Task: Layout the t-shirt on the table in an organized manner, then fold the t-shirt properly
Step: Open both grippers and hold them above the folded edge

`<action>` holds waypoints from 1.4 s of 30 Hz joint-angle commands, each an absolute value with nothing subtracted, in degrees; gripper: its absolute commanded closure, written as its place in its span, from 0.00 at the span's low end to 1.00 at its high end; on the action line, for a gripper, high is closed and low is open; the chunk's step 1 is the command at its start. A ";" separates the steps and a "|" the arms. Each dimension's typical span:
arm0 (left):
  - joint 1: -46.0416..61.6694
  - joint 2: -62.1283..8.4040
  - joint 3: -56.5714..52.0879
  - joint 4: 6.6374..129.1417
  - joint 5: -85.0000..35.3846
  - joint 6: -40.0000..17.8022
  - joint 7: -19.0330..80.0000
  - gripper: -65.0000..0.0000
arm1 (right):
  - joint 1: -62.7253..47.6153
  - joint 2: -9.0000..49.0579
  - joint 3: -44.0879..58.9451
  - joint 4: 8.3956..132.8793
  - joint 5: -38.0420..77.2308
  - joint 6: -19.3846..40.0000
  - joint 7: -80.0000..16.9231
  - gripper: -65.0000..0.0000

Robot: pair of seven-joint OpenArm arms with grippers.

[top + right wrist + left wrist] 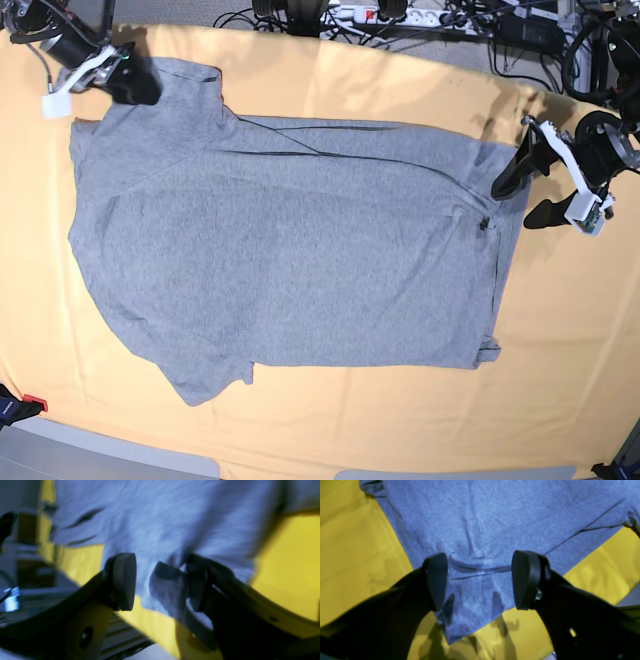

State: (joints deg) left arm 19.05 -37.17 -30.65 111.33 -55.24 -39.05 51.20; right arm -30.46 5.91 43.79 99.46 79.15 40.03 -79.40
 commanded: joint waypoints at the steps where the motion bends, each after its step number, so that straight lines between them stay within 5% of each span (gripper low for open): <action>1: 18.72 -38.24 -31.09 112.01 -56.42 -38.94 50.00 0.37 | -30.92 6.39 43.92 99.96 81.23 40.00 -80.00 0.47; 5: 18.70 -38.24 -31.09 112.01 -56.42 -38.94 49.98 0.37 | -30.79 6.46 43.92 99.96 85.00 40.00 -80.00 0.55; 9: 18.70 -38.24 -31.09 112.01 -56.42 -38.94 49.98 0.37 | -29.56 7.01 43.92 100.01 85.00 40.00 -80.00 0.98; 23: 18.72 -38.24 -31.09 112.01 -56.40 -38.94 50.02 0.37 | -27.77 11.49 44.03 110.76 85.00 40.00 -80.00 1.00; 27: 18.72 -38.24 -31.09 112.01 -56.42 -38.94 50.87 0.37 | -28.05 11.49 44.03 110.85 75.59 40.00 -80.00 0.54; 29: 18.72 -38.24 -31.09 112.01 -56.45 -38.96 51.09 0.37 | -28.75 11.46 44.23 110.85 69.54 38.92 -80.00 0.39; 36: 18.72 -38.24 -31.09 112.01 -56.62 -38.94 51.09 0.37 | -30.79 11.14 48.25 109.32 60.16 34.00 -73.78 0.37; 42: 18.72 -38.22 -31.09 112.01 -57.56 -38.94 51.09 0.37 | -30.76 11.09 48.29 101.56 65.63 33.80 -73.60 0.37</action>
State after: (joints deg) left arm 19.05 -37.17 -30.65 111.33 -56.16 -39.03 52.49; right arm -30.37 10.55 48.16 101.06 65.87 33.67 -72.60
